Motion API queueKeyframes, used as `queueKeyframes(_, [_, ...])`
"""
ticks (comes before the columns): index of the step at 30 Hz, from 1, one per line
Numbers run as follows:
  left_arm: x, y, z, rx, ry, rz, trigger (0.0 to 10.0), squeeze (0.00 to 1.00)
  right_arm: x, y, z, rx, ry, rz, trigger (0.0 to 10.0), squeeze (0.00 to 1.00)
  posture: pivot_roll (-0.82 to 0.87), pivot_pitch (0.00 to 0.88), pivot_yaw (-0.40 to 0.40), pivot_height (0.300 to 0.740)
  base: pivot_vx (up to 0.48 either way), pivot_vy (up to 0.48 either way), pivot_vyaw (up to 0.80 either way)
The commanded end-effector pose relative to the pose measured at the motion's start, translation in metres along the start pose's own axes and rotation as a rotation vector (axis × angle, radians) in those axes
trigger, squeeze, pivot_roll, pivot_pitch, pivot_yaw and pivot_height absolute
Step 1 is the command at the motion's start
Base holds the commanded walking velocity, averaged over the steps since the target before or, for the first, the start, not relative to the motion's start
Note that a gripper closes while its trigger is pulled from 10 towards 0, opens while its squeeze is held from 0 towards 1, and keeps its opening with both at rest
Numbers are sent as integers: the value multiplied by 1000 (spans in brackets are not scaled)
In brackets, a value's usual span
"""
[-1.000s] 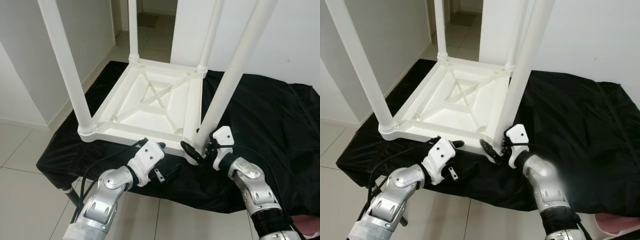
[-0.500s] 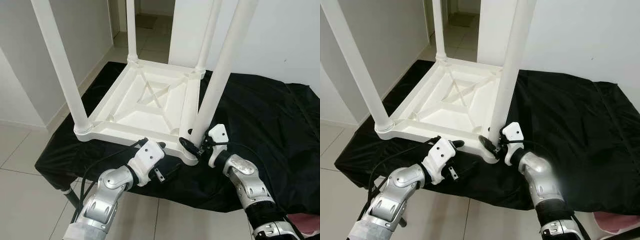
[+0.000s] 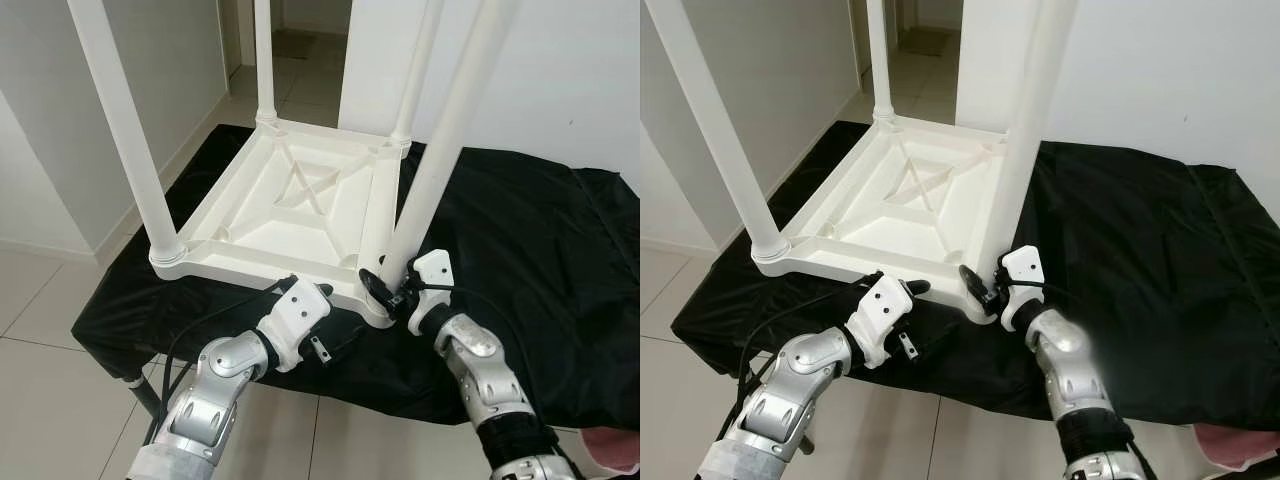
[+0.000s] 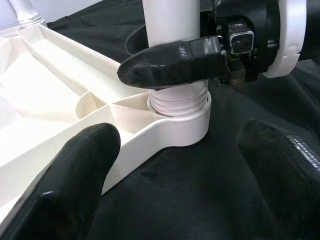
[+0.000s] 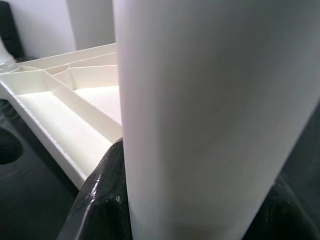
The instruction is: Building children table
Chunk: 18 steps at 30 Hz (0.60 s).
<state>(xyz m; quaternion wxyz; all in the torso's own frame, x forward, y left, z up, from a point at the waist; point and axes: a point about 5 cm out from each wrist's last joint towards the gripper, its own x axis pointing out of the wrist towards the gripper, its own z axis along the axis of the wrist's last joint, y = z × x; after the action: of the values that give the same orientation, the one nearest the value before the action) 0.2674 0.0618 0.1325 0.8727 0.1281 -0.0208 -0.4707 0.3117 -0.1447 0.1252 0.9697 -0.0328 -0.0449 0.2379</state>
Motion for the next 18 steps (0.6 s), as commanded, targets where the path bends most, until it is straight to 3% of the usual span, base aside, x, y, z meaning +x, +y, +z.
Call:
queueKeyframes(1, [1,2,-2,-6,17,61,10000,0,-2,-7,3,-5,-8,-106,10000,0,-1,0,-11,740,0,0,0])
queueKeyframes(8, [1,1,-3,-8,20,47,10000,0,-4,6,1,-2,12,-286,10000,0,-9,6,-1,740,0,0,0])
queueKeyframes(12, [2,0,-2,-10,20,41,10000,0,-6,12,-2,-13,11,-456,10000,0,-11,12,0,740,0,0,0])
queueKeyframes(14, [2,0,-2,-10,20,41,10000,0,-6,12,-2,-13,11,-456,10000,0,-11,12,0,740,0,0,0])
queueKeyframes(16, [2,-1,-3,-11,21,41,10000,0,-6,22,-3,28,11,-556,10000,0,-4,18,-4,740,0,0,0])
queueKeyframes(18, [1,-2,-3,-13,21,42,10000,0,-4,30,-4,56,16,-576,10000,0,-4,18,-4,740,0,0,0])
